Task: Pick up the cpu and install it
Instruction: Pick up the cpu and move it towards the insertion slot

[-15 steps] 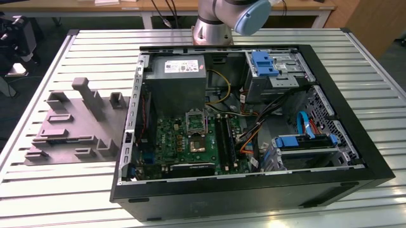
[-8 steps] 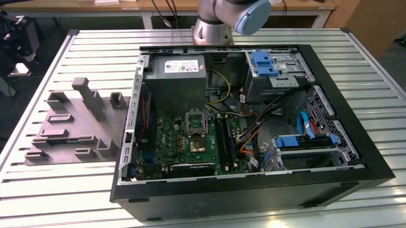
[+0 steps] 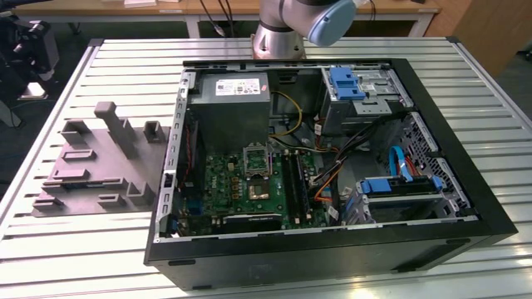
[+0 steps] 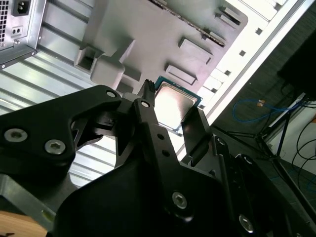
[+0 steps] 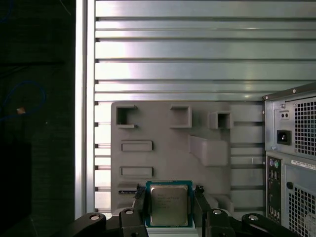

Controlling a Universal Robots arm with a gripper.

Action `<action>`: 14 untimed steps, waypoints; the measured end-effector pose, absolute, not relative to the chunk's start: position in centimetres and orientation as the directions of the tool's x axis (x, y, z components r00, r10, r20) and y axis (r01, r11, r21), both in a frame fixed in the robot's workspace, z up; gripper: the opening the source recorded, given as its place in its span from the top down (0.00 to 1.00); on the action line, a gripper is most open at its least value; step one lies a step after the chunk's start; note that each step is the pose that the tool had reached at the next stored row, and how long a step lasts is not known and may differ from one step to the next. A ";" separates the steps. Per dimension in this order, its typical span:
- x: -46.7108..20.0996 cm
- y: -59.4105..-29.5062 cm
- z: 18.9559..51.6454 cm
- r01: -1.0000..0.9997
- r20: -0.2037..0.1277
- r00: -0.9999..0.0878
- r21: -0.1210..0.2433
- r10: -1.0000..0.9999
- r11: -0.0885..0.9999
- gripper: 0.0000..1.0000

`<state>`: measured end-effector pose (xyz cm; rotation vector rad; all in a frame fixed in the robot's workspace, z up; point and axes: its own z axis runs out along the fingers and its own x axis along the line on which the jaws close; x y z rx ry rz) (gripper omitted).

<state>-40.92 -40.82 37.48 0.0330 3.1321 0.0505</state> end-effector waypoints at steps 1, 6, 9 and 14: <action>-40.8 -40.8 37.5 0.021 -0.009 -1.000 0.032 0.021 0.999 0.53; -39.7 -40.8 37.5 0.021 -0.009 -1.000 0.032 0.021 0.999 0.53; -39.1 -40.8 37.5 0.021 -0.009 -1.000 0.032 0.021 0.999 0.53; -39.0 -40.8 37.5 0.021 -0.009 -1.000 0.032 0.021 0.999 0.53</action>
